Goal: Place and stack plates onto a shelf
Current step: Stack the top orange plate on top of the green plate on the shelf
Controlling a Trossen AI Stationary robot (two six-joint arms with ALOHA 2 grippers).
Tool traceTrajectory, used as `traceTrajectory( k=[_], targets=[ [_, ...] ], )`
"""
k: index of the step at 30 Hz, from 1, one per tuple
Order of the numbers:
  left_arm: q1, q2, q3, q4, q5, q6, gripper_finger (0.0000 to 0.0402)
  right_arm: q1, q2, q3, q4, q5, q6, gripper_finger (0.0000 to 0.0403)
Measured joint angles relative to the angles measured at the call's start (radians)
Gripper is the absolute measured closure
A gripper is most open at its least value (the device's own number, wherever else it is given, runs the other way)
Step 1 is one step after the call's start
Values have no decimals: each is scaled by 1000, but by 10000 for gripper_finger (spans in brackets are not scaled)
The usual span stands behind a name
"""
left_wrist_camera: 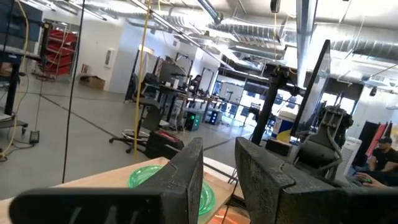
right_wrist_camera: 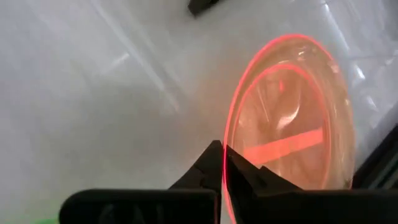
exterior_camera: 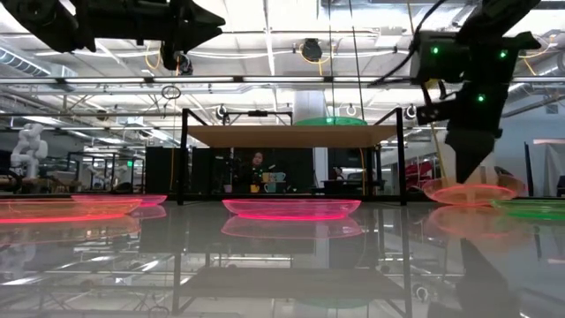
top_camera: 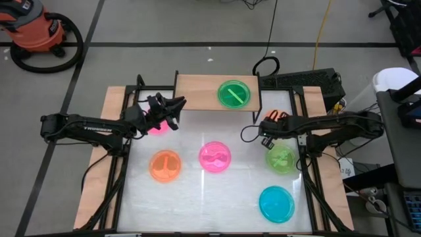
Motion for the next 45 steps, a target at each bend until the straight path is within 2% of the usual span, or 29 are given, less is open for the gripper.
traceTrajectory(
  k=[5, 13, 16, 23, 29, 34, 36, 45],
  targets=[
    [0, 0, 0, 0, 0, 50, 302, 9, -53, 38, -20, 36, 14, 402],
    [0, 0, 0, 6, 1, 37, 303, 26, -108, 139, -42, 260, 15, 403],
    [0, 0, 0, 6, 1, 28, 311, 25, -126, 184, -45, 305, 13, 403],
    [-3, 0, 0, 3, 10, 13, 320, 26, -134, 309, 9, 387, -118, 403],
    [-3, 0, 0, 0, 11, 13, 320, 26, -123, 357, 268, 373, -373, 403],
    [-2, 0, 0, -1, 10, 19, 320, 26, -82, 357, 495, 199, -641, 403],
    [-2, 0, 0, -4, 11, 19, 320, 26, -51, 357, 536, 171, -712, 403],
    [-2, 0, 1, -22, 37, 24, 320, 26, 122, 357, 578, 171, -884, 403]
  ],
)
